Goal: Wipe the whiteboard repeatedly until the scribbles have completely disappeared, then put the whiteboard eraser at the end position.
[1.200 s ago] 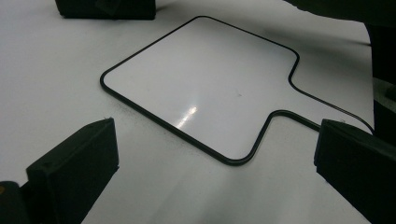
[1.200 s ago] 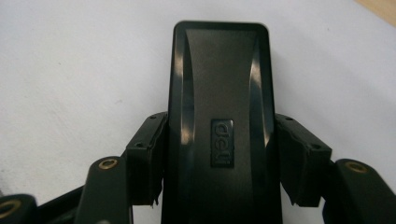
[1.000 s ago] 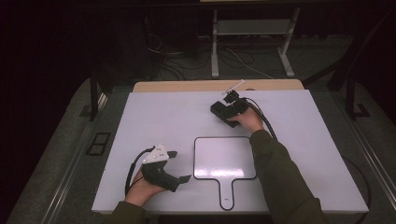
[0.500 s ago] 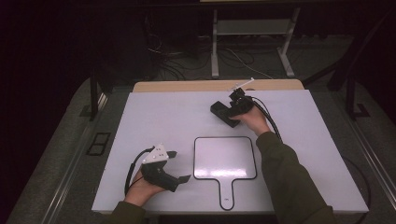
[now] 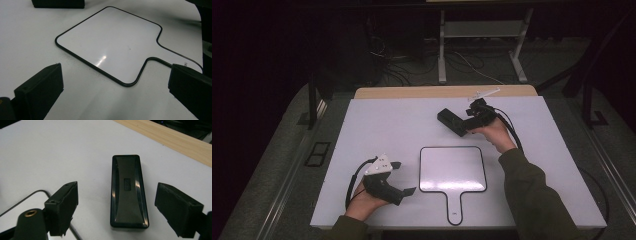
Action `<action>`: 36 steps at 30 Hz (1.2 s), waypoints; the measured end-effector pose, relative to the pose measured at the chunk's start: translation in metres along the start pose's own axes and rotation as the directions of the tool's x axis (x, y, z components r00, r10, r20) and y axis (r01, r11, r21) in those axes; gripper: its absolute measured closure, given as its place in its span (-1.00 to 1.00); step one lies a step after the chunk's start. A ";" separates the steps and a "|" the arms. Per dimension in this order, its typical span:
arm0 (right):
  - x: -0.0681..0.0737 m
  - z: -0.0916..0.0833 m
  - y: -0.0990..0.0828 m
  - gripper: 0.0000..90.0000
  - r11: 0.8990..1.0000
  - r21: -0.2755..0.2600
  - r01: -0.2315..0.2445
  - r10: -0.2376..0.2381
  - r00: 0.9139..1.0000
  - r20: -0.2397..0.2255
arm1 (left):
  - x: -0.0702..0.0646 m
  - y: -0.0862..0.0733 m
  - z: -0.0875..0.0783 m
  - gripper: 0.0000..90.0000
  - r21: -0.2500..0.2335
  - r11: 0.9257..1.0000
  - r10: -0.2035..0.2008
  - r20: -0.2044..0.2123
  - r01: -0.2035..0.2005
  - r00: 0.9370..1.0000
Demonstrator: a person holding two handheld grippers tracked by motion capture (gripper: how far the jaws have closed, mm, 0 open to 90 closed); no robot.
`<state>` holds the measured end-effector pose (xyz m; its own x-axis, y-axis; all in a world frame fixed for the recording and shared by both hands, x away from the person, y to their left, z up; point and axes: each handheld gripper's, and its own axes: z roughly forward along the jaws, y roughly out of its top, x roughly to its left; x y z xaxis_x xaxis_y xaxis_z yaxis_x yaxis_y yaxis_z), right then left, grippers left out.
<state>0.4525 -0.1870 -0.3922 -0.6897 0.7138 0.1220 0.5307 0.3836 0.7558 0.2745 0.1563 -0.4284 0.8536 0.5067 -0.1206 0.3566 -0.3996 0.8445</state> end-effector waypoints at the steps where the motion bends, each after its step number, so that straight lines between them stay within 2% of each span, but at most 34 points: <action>1: 0.001 -0.003 -0.002 -0.62 1.000 -0.007 0.003 -0.003 1.000 -0.007 | 0.000 0.000 0.000 -1.00 0.004 1.000 0.002 0.000 -0.002 1.000; 7: 0.007 -0.017 -0.013 -0.62 1.000 -0.019 0.018 -0.018 1.000 0.018 | 0.000 0.000 0.001 -1.00 0.007 1.000 0.005 -0.001 -0.005 1.000; 14: 0.013 -0.030 -0.026 -0.63 0.999 -0.034 -0.004 0.005 1.000 0.026 | 0.001 -0.001 0.001 -1.00 0.011 1.000 -0.001 -0.004 0.002 1.000; 21: 0.020 -0.045 -0.040 -0.63 0.996 -0.086 -0.011 0.010 1.000 -0.014 | 0.001 -0.001 0.001 -1.00 0.012 1.000 -0.003 -0.003 0.003 1.000; 27: 0.024 -0.054 -0.054 -0.63 0.995 -0.099 -0.021 0.018 0.999 -0.032 | 0.000 -0.001 0.002 -1.00 0.011 1.000 0.001 0.000 -0.001 1.000; 32: 0.027 -0.058 -0.067 -0.64 0.996 -0.090 -0.019 0.017 0.999 -0.031 | 0.002 -0.001 0.001 -1.00 0.018 1.000 0.002 0.001 -0.002 1.000; 36: 0.029 -0.062 -0.077 -0.66 0.997 -0.074 0.002 -0.002 1.000 0.001 | 0.003 -0.001 0.002 -1.00 0.020 1.000 0.000 0.003 0.000 1.000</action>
<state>0.3610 -0.2316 -0.4072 -0.6903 0.7134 0.1202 0.4916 0.3406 0.8015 0.2770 0.1569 -0.4309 0.8546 0.5046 -0.1223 0.3641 -0.4144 0.8341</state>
